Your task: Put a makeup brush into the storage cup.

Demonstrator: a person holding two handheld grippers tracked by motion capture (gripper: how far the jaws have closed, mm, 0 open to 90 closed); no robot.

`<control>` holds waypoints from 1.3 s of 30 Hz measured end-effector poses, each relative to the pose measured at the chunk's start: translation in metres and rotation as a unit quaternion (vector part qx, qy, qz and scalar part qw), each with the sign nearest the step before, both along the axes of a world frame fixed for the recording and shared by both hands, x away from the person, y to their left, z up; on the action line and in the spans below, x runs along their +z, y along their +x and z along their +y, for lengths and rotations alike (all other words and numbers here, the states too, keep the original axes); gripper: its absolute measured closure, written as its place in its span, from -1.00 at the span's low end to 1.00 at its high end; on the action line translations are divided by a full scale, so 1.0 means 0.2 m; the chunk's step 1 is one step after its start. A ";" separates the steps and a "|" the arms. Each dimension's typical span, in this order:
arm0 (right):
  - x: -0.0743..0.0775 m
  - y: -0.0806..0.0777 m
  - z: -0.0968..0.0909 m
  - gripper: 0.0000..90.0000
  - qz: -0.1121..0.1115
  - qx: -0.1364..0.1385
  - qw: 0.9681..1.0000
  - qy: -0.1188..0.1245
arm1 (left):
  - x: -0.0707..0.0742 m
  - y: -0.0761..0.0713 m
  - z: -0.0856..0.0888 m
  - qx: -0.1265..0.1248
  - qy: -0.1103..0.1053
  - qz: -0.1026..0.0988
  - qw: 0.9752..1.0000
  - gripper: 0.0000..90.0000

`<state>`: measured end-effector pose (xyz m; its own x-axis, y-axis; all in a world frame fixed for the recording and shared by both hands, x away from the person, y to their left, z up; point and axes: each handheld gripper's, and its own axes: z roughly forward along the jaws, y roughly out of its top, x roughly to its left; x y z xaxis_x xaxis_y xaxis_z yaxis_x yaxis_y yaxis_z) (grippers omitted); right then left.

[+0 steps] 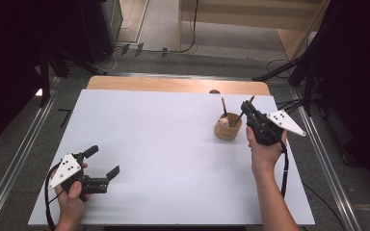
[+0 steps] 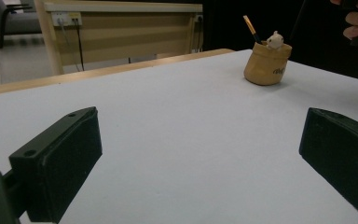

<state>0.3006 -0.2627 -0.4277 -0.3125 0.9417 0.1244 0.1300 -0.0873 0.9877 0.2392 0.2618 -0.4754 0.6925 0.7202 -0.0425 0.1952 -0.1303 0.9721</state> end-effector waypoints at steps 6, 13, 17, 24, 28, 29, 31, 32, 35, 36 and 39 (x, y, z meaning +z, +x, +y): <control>-0.03 0.02 -0.01 0.87 0.006 -0.008 1.000 -0.007 | 0.00 0.00 0.00 0.001 -0.001 0.001 1.000 -1.00; -0.08 0.05 -0.02 0.87 0.010 -0.014 1.000 -0.008 | 0.00 0.00 0.00 0.000 0.000 0.001 1.000 -1.00; -0.12 0.07 -0.03 0.87 0.019 -0.018 1.000 -0.009 | 0.00 0.00 0.00 -0.002 0.003 0.000 1.000 -1.00; -0.17 0.09 -0.02 0.87 0.034 -0.016 0.999 -0.011 | 0.00 0.00 0.00 -0.001 0.003 0.001 1.000 -1.00; -0.20 0.10 0.00 0.87 0.042 -0.013 0.999 -0.018 | 0.00 0.00 0.00 -0.002 0.004 0.000 1.000 -1.00; -0.21 0.10 0.00 0.87 0.047 -0.013 0.999 -0.020 | 0.00 0.00 0.00 -0.002 0.003 0.000 1.000 -1.00; -0.22 0.11 0.01 0.87 0.051 -0.012 0.998 -0.022 | 0.00 0.00 0.00 -0.002 0.004 0.000 1.000 -1.00; -0.22 0.11 0.01 0.87 0.054 -0.012 0.998 -0.024 | 0.00 0.00 0.00 -0.002 0.004 0.000 1.000 -1.00; -0.24 0.11 0.02 0.87 0.060 -0.012 0.998 -0.025 | 0.00 0.00 0.00 -0.002 0.005 0.000 1.000 -1.00; -0.24 0.11 0.02 0.87 0.062 -0.011 0.998 -0.024 | 0.00 0.00 0.00 -0.002 0.005 0.000 1.000 -1.00; -0.26 0.11 0.02 0.87 0.067 -0.016 0.997 -0.021 | 0.00 0.00 0.00 -0.002 0.005 0.000 1.000 -1.00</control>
